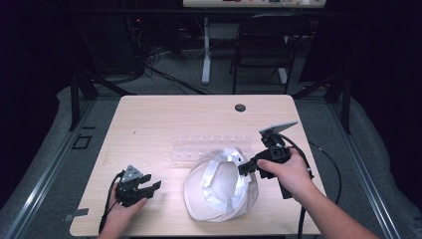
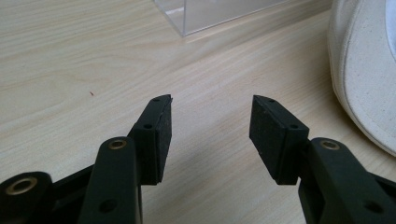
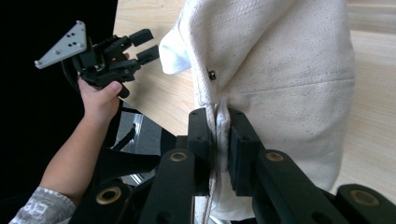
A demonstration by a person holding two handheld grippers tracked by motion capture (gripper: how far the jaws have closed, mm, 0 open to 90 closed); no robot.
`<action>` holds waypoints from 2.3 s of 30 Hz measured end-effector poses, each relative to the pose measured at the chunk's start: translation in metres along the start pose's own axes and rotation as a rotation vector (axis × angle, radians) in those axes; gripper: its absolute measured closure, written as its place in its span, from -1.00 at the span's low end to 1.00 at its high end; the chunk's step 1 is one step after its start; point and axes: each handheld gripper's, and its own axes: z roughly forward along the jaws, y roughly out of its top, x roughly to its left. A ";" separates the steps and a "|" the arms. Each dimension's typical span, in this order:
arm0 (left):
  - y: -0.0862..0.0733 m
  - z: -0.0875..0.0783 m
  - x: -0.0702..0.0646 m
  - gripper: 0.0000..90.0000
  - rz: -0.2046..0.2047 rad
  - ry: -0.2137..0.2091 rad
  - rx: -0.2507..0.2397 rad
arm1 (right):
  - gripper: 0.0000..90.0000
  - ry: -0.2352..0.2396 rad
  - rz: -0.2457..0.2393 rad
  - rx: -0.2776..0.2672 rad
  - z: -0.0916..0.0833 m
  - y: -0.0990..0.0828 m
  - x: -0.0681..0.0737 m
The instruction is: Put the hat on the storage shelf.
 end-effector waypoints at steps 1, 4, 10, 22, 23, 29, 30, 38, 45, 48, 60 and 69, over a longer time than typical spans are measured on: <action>0.000 0.000 0.000 0.09 0.004 -0.001 0.001 | 0.81 -0.001 0.003 -0.005 0.000 0.000 0.001; 0.000 0.000 -0.001 0.09 0.002 -0.002 0.001 | 0.82 0.020 0.012 -0.018 -0.004 0.001 0.004; 0.000 0.000 -0.001 0.09 0.002 -0.001 0.000 | 0.82 0.032 -0.003 -0.024 -0.007 0.002 0.005; 0.000 0.000 -0.001 0.09 -0.003 -0.001 0.000 | 0.82 0.048 -0.020 -0.059 -0.019 0.003 0.019; 0.000 0.000 -0.001 0.09 -0.002 -0.002 0.001 | 0.82 0.049 -0.030 -0.050 -0.021 0.004 0.020; 0.000 0.000 -0.002 0.09 0.003 -0.006 0.005 | 0.82 0.033 -0.043 -0.060 -0.029 0.005 0.025; 0.000 0.000 -0.002 0.09 0.003 -0.006 0.005 | 0.82 0.033 -0.043 -0.060 -0.029 0.005 0.025; 0.001 0.000 -0.004 0.09 0.004 -0.010 0.000 | 0.82 0.022 -0.056 -0.087 -0.043 0.006 0.030; 0.002 0.000 -0.009 0.09 0.028 -0.015 -0.008 | 0.82 0.017 -0.044 -0.112 -0.055 0.008 0.027; 0.003 0.000 -0.012 0.08 0.036 -0.015 -0.011 | 0.82 0.022 -0.041 -0.127 -0.057 0.008 0.027; 0.013 -0.005 -0.034 0.07 0.089 -0.047 -0.052 | 0.82 0.050 -0.035 -0.155 -0.073 0.015 0.032; 0.034 -0.015 -0.068 0.07 0.174 -0.125 -0.108 | 0.82 0.075 -0.031 -0.181 -0.081 0.024 0.037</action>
